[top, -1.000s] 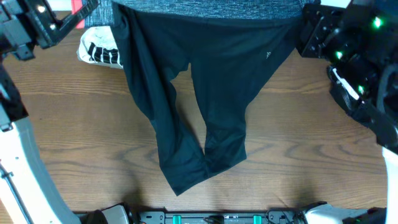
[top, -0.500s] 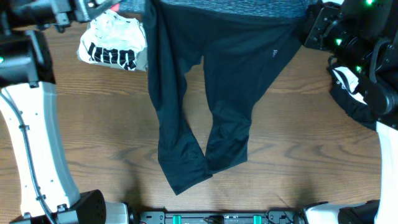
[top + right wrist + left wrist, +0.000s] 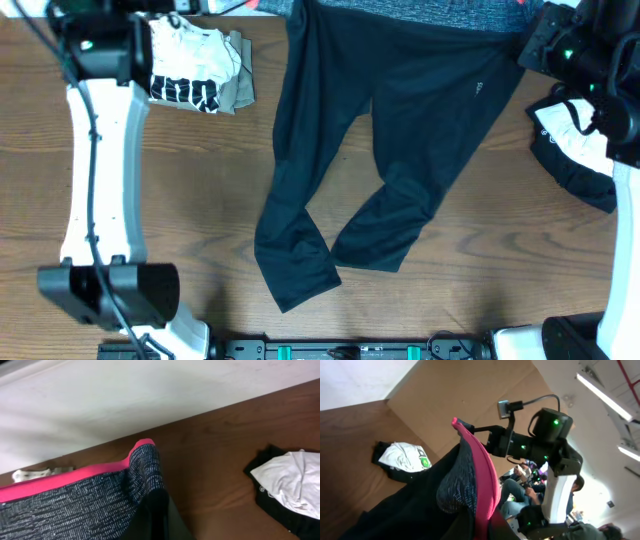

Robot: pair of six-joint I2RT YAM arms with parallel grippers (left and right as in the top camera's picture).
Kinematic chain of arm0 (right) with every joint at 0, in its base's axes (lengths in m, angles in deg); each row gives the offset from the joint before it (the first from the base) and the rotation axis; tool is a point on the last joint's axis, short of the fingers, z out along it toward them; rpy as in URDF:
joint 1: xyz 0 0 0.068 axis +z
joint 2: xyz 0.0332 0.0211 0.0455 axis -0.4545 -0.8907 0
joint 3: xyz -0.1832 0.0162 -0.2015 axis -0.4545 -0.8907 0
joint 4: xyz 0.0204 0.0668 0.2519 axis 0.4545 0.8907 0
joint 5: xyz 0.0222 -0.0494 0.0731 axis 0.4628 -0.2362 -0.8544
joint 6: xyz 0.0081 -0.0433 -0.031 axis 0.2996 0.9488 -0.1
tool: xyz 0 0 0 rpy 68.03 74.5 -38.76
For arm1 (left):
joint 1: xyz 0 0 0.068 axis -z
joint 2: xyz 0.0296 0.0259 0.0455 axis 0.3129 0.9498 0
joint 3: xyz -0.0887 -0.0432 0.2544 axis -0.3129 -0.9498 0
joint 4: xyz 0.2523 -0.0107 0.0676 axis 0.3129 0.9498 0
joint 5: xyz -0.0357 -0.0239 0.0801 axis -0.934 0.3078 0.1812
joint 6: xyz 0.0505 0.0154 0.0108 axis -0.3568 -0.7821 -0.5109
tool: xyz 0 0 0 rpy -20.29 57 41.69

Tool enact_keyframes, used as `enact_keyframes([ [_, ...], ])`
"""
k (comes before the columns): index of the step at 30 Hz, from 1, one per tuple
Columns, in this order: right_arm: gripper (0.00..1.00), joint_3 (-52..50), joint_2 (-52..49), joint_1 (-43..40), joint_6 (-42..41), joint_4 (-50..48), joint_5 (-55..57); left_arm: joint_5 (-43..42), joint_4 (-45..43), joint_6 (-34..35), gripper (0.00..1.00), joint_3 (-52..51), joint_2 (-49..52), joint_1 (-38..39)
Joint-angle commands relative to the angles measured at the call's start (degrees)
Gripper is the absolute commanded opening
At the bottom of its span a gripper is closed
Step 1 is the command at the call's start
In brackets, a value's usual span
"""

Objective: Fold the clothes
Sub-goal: 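Hold the waistband taut and lower the hanging leggings toward the table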

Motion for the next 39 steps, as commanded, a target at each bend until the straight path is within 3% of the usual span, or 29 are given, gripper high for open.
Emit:
enact_keyframes([
  [1, 0.01, -0.2, -1.0, -2.4, -0.2, 1.0, 8.3, 2.8, -0.5, -3.3, 0.11, 0.5, 2.0, -0.2],
  [7, 0.01, -0.2, -4.2, -2.4, -0.2, 2.2, 8.3, 2.7, -0.5, -5.0, 0.16, 0.5, 8.7, 1.7],
  [10, 0.01, -0.2, -6.5, -2.5, -0.2, 2.3, 9.4, 2.7, -0.5, -5.6, 0.38, 0.5, 12.1, 2.2],
  [11, 0.01, -0.2, -7.3, -2.5, -0.3, 2.2, 10.1, 2.7, -0.5, -6.0, 0.55, 0.5, 13.1, 2.2],
  [12, 0.01, -0.2, -8.0, -2.5, -0.3, 2.1, 11.0, 2.6, -0.5, -6.5, 0.63, 0.5, 14.1, 2.2],
  [26, 0.01, -0.2, -18.0, -5.3, -0.3, 2.7, 13.6, 1.5, -0.5, -8.0, 0.66, 0.0, 18.0, 3.5],
  [32, 0.02, -0.2, -18.7, -5.5, -0.2, 4.0, 13.6, 1.5, -0.5, -10.4, 0.79, 0.0, 18.0, 7.1],
  [36, 0.1, -0.2, -18.8, -5.5, -0.2, 5.1, 13.6, 1.5, -0.5, -11.0, 0.86, 0.0, 18.0, 9.4],
  [39, 0.31, -0.2, -18.7, -5.9, -0.3, 5.8, 13.1, 1.5, -0.5, -11.9, 0.89, 0.0, 18.0, 9.8],
])
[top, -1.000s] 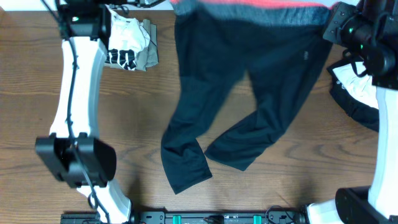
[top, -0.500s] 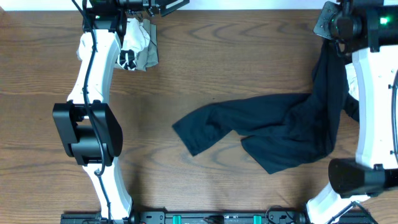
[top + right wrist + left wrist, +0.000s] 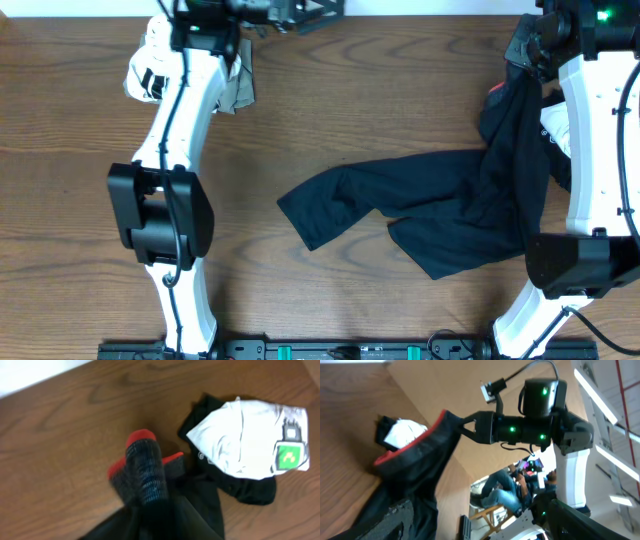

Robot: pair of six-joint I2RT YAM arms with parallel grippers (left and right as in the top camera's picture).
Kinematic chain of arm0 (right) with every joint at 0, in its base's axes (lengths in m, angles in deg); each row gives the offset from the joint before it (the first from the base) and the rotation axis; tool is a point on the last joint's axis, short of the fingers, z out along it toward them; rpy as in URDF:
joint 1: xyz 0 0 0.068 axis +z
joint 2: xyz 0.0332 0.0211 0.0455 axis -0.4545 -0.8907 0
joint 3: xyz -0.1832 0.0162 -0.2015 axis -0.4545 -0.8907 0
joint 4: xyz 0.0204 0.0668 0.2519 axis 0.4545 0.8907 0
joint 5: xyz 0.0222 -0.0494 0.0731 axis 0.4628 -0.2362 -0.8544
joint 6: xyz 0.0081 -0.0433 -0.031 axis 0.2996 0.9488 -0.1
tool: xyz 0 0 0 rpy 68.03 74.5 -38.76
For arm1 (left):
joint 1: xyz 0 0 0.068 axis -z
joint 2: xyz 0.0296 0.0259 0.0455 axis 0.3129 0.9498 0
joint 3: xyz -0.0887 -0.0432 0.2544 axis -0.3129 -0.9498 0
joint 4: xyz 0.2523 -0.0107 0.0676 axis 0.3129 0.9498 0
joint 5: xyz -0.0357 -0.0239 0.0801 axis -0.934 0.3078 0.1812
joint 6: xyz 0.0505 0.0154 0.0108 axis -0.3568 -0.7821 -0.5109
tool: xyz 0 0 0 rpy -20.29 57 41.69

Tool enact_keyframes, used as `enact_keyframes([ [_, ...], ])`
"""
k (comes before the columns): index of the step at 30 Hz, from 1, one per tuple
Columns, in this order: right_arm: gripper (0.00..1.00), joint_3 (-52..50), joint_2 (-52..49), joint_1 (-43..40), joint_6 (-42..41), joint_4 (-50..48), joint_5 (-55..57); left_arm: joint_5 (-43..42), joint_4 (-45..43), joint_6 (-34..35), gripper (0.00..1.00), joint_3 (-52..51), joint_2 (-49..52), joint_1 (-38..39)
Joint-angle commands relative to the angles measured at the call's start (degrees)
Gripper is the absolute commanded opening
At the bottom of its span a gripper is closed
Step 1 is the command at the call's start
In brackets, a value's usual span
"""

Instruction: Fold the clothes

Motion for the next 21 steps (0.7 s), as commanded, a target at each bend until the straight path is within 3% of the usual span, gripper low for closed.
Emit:
enact_keyframes([
  [1, 0.36, 0.2, 0.5, -0.8, 0.1, 0.6, 0.7, -0.8, -0.3, -2.3, 0.91, 0.0, -0.8, -0.3],
  [2, 0.44, 0.2, 0.5, -0.9, 0.1, 0.7, 0.5, -0.8, -0.3, -2.3, 0.92, 0.0, -0.8, -0.5],
  [4, 0.73, 0.2, 0.7, -1.4, 0.1, 0.6, -0.7, -0.8, -0.3, -2.3, 0.96, 0.0, -0.8, -1.2],
  [7, 0.86, 0.3, 1.4, -1.8, 0.1, 0.6, -2.8, -0.8, -0.3, -2.8, 0.98, 0.0, -0.8, -2.8],
  [11, 0.91, 0.3, 3.7, -1.7, 0.1, 0.0, -4.2, -0.8, -2.2, -2.6, 0.98, 0.1, -0.9, -3.7],
  [17, 0.95, 0.3, 8.9, -1.1, 0.5, -0.7, -5.6, 3.2, -17.5, 6.4, 0.98, 0.1, -1.1, -4.4],
  [21, 0.96, 0.3, 12.3, -1.2, 0.8, -0.9, -6.8, 5.9, -18.1, 6.0, 0.98, 0.1, -1.1, -6.3],
])
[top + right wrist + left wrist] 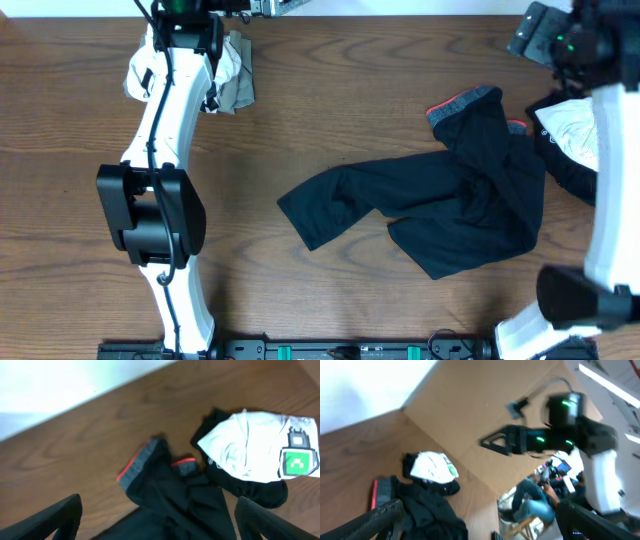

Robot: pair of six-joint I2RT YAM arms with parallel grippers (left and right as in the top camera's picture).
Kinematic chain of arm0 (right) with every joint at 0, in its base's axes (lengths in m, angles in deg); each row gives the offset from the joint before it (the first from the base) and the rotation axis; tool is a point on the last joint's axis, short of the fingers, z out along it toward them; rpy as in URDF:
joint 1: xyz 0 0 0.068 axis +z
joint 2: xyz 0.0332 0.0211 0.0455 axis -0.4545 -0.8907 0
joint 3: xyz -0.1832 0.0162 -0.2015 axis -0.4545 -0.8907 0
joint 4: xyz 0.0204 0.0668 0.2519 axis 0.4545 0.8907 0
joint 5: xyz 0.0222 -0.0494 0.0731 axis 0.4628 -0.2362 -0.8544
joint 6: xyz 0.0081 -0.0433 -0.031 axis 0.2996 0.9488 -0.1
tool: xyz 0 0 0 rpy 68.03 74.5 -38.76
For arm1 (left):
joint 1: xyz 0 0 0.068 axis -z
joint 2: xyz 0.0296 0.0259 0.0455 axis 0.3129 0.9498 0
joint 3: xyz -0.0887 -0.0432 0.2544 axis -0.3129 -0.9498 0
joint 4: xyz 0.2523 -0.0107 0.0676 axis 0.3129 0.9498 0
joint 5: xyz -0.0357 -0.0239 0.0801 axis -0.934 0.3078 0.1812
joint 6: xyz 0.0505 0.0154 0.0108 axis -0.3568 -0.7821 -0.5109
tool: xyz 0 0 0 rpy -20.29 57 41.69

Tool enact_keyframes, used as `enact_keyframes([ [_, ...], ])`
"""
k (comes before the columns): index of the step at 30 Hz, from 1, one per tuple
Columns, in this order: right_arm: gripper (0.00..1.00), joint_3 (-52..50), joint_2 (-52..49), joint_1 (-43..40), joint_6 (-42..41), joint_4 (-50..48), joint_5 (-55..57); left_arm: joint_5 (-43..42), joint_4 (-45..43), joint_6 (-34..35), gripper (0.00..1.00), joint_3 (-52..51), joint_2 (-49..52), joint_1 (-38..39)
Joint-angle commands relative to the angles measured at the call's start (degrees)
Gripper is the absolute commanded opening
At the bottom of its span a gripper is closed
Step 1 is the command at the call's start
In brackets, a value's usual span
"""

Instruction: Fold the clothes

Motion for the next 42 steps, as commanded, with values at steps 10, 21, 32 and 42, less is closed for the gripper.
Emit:
enact_keyframes([
  [10, 0.97, 0.3, 7.7, 0.2, 0.5, -0.6, -5.4, 11.9, -0.3, 15.4, 0.98, 0.2, -1.1, -3.7],
  [21, 0.97, 0.3, 7.9, 0.2, 0.5, 1.6, -5.6, 49.9, 47.1, 0.9, 0.98, 0.2, -1.1, -7.7],
  [32, 0.99, 0.3, 7.9, 0.2, 1.0, 1.3, -1.8, 80.7, 88.6, -44.6, 0.98, 0.0, -1.1, -9.0],
  [42, 0.99, 0.3, 7.9, 0.3, 1.0, 6.1, 1.6, 78.8, 104.5, -48.3, 0.98, 0.0, -2.0, -5.8],
])
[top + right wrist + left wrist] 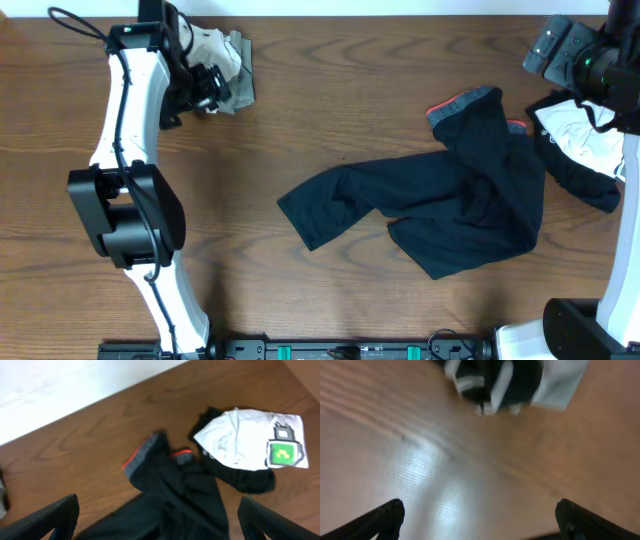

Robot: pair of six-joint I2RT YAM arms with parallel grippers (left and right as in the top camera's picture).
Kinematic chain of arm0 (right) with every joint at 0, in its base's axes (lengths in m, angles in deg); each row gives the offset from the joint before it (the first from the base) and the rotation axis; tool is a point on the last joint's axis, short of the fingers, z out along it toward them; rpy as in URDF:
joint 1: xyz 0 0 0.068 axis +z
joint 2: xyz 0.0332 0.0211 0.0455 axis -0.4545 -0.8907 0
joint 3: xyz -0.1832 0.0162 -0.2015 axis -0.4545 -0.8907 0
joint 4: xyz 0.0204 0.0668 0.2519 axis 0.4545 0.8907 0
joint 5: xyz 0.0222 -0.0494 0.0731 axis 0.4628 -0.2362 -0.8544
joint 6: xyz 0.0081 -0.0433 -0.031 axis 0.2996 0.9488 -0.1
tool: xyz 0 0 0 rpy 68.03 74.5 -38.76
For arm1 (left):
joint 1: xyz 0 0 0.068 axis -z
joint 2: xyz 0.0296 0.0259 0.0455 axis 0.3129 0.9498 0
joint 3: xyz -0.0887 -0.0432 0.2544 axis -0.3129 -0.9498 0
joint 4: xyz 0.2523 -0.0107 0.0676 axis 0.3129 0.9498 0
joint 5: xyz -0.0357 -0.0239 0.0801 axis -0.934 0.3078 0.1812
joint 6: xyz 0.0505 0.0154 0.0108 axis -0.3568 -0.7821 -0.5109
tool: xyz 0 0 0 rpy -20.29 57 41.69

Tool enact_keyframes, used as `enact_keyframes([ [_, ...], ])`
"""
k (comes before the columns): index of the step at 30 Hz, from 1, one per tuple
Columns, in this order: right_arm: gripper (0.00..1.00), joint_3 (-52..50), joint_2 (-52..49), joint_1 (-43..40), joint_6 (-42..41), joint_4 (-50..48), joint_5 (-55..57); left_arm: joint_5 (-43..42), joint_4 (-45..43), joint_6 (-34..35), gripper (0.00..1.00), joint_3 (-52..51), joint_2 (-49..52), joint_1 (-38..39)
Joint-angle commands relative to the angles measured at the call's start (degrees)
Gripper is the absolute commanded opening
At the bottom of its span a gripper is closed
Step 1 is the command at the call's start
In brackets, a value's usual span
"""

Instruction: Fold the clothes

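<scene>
Black leggings [440,215] lie crumpled at centre right, both legs pointing left and the grey waistband with its red edge [462,101] toward the far right. In the right wrist view the waistband [150,455] lies ahead of my right gripper [157,517], which is open and holds nothing. From overhead the right gripper [548,47] hangs at the far right corner. My left gripper [480,520] is open over bare wood, next to the folded stack [222,62] at far left.
A black and white shirt [580,140] with a green patch [282,452] lies at the right edge, touching the leggings. The folded stack of a black-and-white printed top [495,380] and an olive piece sits at the table's far left edge.
My left wrist faced out toward the room from the far edge; now it faces the table beside the folded stack. The right gripper has shifted slightly. The leggings lie as before.
Both grippers were shut on the waistband, with the leggings spread flat along the far edge. Then only the right held it, at the far right, with the leggings bunched. Then the right was open and the leggings lay crumpled, as they do now.
</scene>
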Motion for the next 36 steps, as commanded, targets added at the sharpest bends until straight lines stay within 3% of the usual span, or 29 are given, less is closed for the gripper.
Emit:
enact_keyframes([
  [1, 0.99, 0.3, 0.7, 0.3, 0.8, 0.8, 2.0, 1.4, 3.0, -4.3, 0.98, 0.2, -2.4, 3.1],
  [15, 0.99, 0.3, 0.5, 0.6, 0.8, 8.3, -2.3, 5.4, 13.5, -3.1, 0.98, -0.1, -18.4, 16.6],
  [20, 0.99, 0.3, 0.5, 0.6, 0.8, 9.6, -2.7, 5.5, 13.5, -1.4, 0.98, -7.1, -23.6, 20.1],
  [29, 0.99, 0.2, 0.4, 0.6, 0.8, 10.0, -6.0, 1.6, -2.8, 5.5, 0.98, -33.1, -36.0, 23.9],
  [36, 0.99, -0.8, 0.3, 0.6, 4.4, 10.9, -13.6, -4.2, -15.9, 9.5, 0.98, -49.9, -36.0, 26.9],
])
